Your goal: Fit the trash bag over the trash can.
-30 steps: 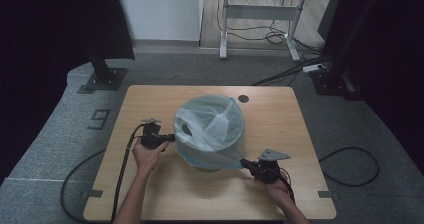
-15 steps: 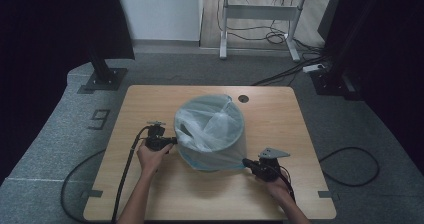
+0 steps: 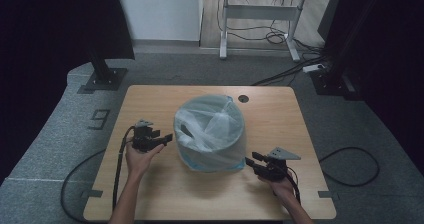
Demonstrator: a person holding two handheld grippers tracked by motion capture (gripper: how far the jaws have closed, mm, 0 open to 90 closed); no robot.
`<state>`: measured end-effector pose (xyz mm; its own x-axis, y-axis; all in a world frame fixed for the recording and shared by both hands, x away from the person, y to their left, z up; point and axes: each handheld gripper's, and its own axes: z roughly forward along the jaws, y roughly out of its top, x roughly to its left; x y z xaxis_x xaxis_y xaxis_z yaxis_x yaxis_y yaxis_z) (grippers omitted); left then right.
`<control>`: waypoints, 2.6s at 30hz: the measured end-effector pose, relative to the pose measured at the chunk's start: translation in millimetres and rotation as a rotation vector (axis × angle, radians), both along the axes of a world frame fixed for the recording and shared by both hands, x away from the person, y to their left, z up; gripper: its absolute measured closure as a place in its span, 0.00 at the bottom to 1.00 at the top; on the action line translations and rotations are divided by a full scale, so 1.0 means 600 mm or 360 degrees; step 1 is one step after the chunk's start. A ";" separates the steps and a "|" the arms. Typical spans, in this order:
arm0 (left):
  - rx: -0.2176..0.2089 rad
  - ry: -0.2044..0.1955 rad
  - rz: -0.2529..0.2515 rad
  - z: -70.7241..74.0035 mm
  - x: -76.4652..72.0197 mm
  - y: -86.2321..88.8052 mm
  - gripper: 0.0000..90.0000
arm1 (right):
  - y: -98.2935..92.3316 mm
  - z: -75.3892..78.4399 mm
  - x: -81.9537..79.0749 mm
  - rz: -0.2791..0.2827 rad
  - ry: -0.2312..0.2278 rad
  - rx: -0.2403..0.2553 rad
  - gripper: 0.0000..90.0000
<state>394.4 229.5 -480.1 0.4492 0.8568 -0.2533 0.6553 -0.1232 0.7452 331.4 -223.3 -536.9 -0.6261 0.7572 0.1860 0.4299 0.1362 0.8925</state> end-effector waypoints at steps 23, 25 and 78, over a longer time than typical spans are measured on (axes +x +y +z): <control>-0.0086 -0.0358 -0.0222 0.163 -0.064 0.024 0.35 | -0.054 0.009 -0.012 -0.0071 -0.0008 -0.0013 0.39; -0.0102 -0.0355 -0.0229 0.173 -0.062 0.018 0.36 | -0.055 0.009 -0.013 -0.0080 -0.0009 -0.0019 0.39; 0.0060 -0.0173 -0.0745 0.240 0.045 -0.196 0.38 | -0.053 0.009 -0.015 -0.0054 -0.0019 -0.0101 0.41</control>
